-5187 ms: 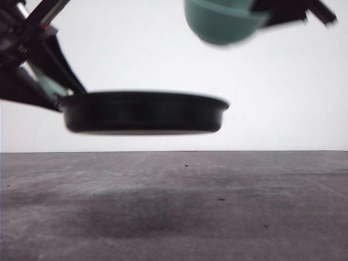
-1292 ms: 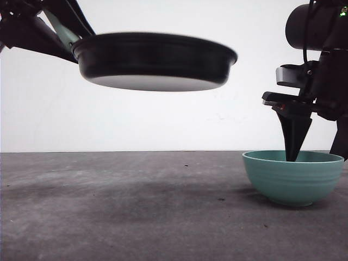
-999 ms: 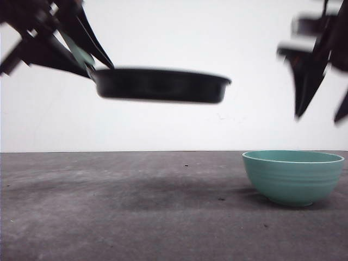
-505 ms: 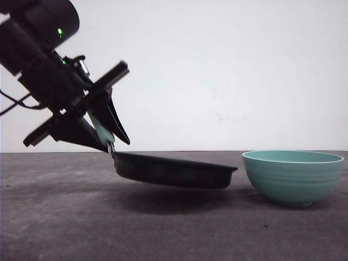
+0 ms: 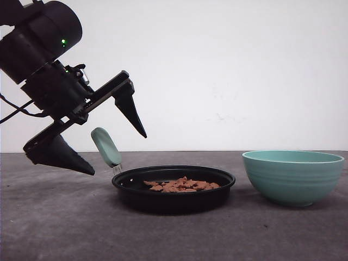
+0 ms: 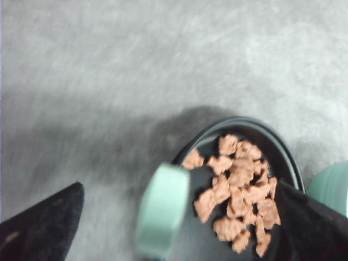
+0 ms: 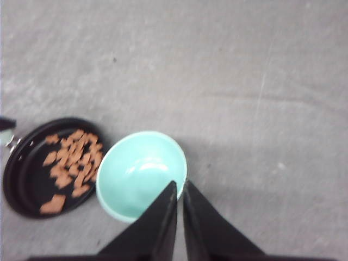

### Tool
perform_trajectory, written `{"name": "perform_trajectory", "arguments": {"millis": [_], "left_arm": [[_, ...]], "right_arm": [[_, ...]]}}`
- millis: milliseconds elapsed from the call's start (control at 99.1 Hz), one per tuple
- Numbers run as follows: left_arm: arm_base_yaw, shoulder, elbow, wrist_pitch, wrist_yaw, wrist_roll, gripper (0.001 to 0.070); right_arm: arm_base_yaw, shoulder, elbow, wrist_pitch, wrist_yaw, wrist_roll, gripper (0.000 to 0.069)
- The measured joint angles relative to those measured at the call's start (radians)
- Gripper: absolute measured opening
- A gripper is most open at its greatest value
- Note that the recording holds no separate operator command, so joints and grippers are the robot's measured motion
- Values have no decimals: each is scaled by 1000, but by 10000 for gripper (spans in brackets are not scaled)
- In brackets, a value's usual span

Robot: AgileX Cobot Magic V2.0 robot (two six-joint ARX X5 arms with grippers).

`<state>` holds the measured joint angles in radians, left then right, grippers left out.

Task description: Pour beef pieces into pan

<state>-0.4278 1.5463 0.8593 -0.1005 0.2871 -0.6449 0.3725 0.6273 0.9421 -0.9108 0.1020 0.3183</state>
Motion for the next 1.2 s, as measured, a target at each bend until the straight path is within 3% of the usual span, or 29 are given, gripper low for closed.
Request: {"name": "perform_trajectory", "arguments": {"millis": [111, 262, 404, 505, 535, 605, 706, 767, 817, 979, 1201], "left_arm": [[0, -53, 0, -24, -7, -7, 695], [0, -233, 0, -22, -60, 13, 695], [0, -449, 0, -28, -74, 91, 695], [0, -603, 6, -107, -93, 172, 689], [0, -645, 6, -143, -116, 190, 654], [-1, -737, 6, -239, -194, 216, 456], [-1, -861, 6, -348, -366, 252, 162], [0, -935, 5, -386, -461, 274, 71], [0, -995, 1, -405, -521, 290, 38], [0, -1130, 0, -472, -644, 320, 18], [0, -1199, -6, -563, -653, 324, 18]], "right_arm": [[0, 0, 0, 9, 33, -5, 17], [0, 0, 0, 10, 79, -24, 17], [0, 0, 0, 23, 130, -35, 17], [0, -13, -16, 67, 137, -56, 17], [0, -23, -29, 89, 137, -67, 17], [0, -49, -64, 135, 138, -97, 17], [1, -104, -125, 235, 138, -155, 17], [4, -145, -162, 291, 138, -199, 17], [6, -180, -191, 337, 137, -239, 17], [6, -225, -208, 345, 134, -304, 17], [6, -225, -208, 339, 135, -316, 17]]}}
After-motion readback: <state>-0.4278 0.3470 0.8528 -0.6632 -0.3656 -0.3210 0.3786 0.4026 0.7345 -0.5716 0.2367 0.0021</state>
